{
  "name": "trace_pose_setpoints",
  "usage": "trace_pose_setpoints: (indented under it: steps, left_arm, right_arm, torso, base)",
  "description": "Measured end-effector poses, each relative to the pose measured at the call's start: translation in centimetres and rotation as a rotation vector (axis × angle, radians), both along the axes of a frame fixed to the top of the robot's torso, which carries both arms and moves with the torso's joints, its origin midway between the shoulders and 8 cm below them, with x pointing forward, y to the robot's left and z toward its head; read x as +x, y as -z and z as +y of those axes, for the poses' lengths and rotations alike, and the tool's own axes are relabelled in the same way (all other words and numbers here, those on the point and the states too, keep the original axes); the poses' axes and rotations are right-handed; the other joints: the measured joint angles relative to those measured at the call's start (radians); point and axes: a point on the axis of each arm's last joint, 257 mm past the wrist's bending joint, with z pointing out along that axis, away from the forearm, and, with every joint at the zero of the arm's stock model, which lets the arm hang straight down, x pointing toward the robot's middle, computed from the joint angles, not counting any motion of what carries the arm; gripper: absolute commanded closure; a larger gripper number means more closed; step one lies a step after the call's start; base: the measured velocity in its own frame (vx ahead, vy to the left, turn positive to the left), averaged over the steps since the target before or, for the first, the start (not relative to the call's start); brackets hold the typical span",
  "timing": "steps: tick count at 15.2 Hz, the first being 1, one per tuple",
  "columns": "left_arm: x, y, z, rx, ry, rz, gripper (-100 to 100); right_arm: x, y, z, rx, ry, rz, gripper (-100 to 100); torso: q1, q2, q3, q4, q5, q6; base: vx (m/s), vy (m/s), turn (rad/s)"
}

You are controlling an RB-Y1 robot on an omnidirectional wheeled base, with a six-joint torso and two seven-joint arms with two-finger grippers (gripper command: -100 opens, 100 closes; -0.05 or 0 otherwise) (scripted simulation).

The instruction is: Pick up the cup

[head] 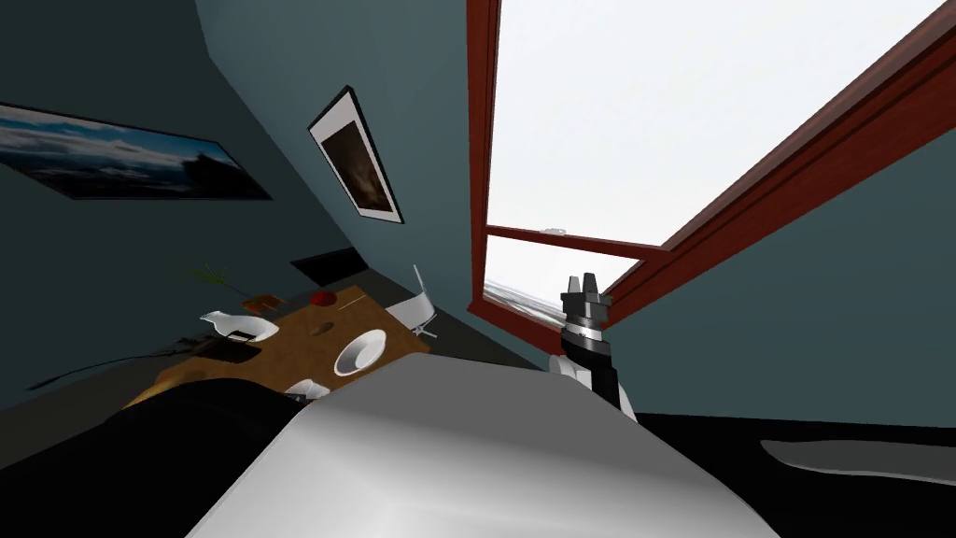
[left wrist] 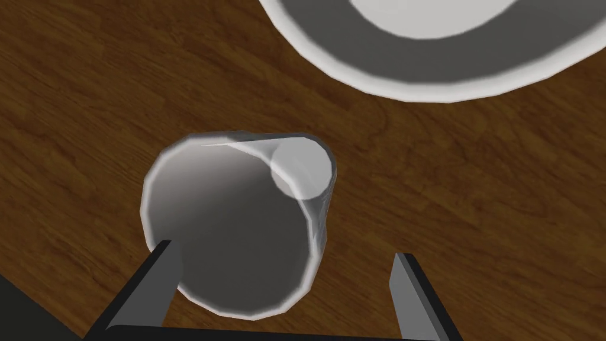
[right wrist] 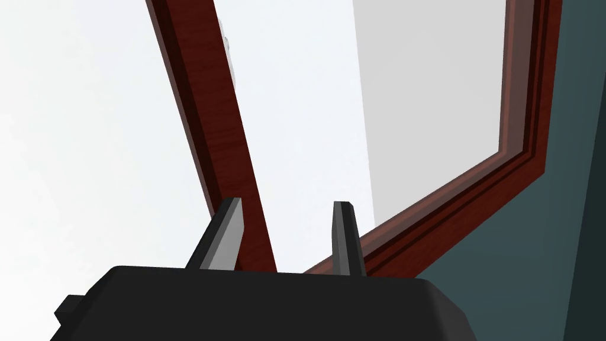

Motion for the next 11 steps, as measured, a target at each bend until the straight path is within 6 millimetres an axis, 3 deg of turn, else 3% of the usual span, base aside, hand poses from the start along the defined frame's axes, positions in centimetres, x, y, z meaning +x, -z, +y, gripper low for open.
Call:
trace_pose_setpoints:
  steps: [8, 11]
  left_arm:
    - [-4.6, 0.8, -2.3, -0.15, -0.163, 0.022, -100]
    - [-4.6, 1.9, -2.9, -0.159, -0.166, 0.024, -100]
  right_arm:
    - [0.0, 0.0, 0.0, 0.0, 0.0, 0.0, 0]
    - [0.0, 0.0, 0.0, 0.0, 0.0, 0.0, 0]
  torso:
    - [0.001, 0.002, 0.001, 0.0, 0.0, 0.0]
    - [0.002, 0.003, 0.002, 0.001, 0.001, -0.001]
  base:
    - [0.035, 0.033, -0.106]
    - [0.009, 0.052, 0.016]
